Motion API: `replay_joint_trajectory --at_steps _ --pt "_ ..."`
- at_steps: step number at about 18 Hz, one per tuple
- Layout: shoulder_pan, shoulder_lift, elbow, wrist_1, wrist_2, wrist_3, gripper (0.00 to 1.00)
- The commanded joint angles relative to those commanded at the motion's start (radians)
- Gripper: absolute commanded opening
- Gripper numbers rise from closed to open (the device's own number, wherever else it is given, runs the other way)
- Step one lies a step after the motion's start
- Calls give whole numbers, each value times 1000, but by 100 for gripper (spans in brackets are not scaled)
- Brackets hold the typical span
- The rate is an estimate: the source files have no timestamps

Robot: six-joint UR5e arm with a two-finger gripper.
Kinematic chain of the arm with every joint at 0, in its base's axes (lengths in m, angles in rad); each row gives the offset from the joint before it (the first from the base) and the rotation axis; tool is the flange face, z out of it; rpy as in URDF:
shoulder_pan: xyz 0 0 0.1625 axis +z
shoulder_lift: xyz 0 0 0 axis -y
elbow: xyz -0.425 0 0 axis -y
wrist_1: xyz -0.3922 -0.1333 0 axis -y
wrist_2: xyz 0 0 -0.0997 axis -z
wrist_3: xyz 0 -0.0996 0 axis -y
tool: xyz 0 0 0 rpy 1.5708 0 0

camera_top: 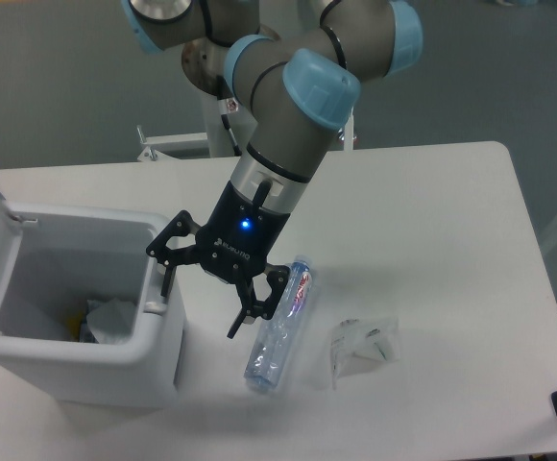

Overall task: Open the trash can
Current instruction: 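Raise the gripper and move it back over the water bottle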

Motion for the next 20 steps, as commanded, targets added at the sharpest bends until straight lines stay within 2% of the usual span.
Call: replay_joint_trajectory --at_steps 7,11,13,16,18,20 --pt "8 8 34 0 -2 -35 100" --pt "61 -3 58 0 27 -28 100" --pt "71 -11 83 2 81 -23 100" --pt "74 -55 147 3 243 -11 100" --pt "90 -89 155 2 346 41 100" --pt "144 -112 144 -3 428 75 100"
